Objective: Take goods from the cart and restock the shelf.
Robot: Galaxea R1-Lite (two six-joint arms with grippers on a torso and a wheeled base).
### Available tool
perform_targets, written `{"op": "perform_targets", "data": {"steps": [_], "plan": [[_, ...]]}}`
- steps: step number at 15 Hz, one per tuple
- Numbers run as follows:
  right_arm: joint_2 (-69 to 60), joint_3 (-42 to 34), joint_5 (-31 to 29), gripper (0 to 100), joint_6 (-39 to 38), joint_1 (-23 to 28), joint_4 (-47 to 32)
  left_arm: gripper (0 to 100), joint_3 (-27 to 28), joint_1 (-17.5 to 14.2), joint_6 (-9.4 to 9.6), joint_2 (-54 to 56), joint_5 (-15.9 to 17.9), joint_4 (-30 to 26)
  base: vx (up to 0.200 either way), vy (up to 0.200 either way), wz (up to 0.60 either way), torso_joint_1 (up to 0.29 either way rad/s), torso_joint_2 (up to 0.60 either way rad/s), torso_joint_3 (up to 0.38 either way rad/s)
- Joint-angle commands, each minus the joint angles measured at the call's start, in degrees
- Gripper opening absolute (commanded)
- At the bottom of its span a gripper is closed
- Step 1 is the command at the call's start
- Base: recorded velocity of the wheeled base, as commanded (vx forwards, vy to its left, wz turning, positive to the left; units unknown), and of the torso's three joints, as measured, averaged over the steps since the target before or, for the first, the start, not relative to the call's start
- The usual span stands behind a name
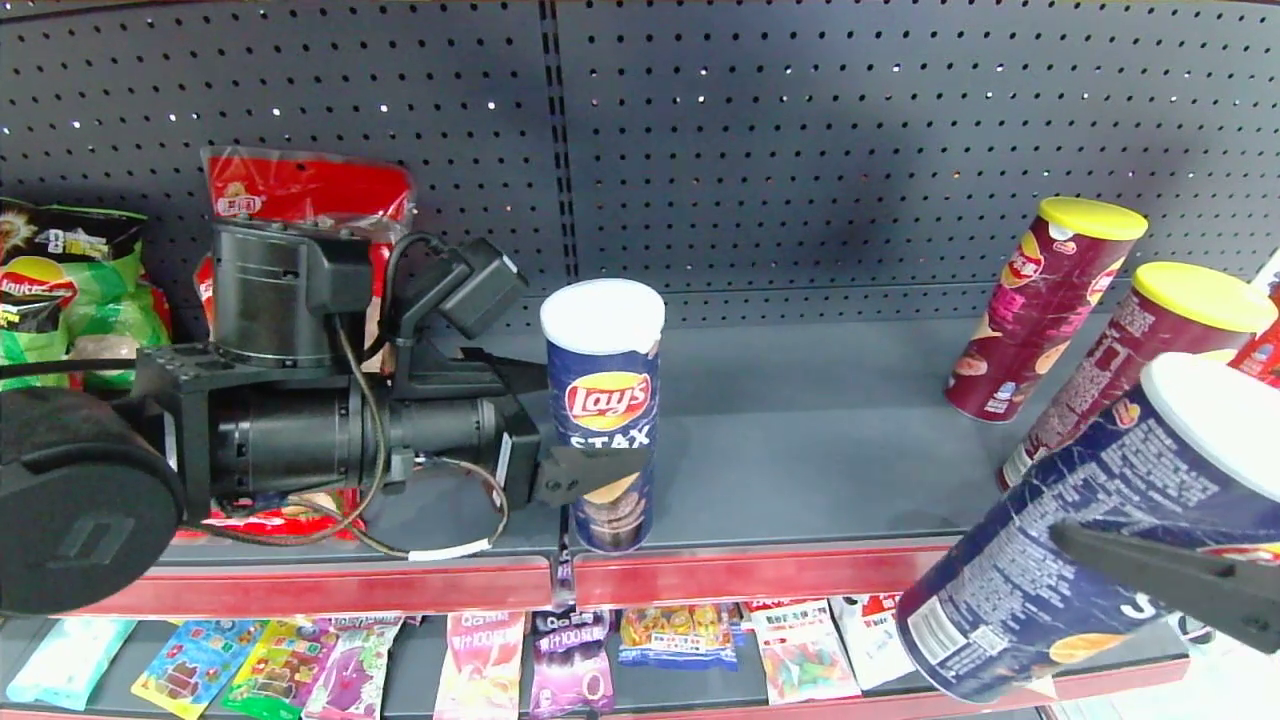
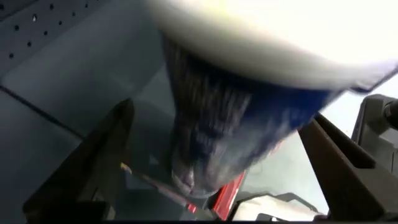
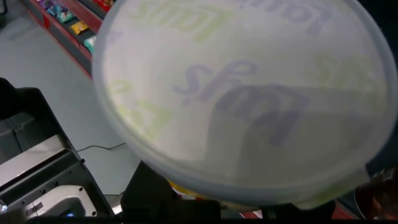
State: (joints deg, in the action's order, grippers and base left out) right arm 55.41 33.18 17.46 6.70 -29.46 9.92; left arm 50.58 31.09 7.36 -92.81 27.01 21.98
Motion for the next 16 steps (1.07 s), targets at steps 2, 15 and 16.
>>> {"op": "perform_targets", "data": {"steps": [2, 15, 16], "plan": [[8.8, 6.3, -0.3, 0, 0.7, -2.7, -0.1, 100, -5.0, -0.2, 0.02, 4.3, -0.1, 0.3, 0.0, 0.0, 0.0, 0.0, 0.0, 0.0], [38.6, 34.4, -0.2, 0, 5.2, -3.4, 0.1, 100, -27.6, -7.5, 0.11, 27.9, -2.8, -0.3, 0.0, 0.0, 0.0, 0.0, 0.0, 0.0], [40.8, 36.5, -0.2, 0, 5.6, -3.6, 0.1, 100, -27.9, -7.5, 0.02, 29.3, -4.3, -0.3, 0.0, 0.0, 0.0, 0.0, 0.0, 0.0]]}}
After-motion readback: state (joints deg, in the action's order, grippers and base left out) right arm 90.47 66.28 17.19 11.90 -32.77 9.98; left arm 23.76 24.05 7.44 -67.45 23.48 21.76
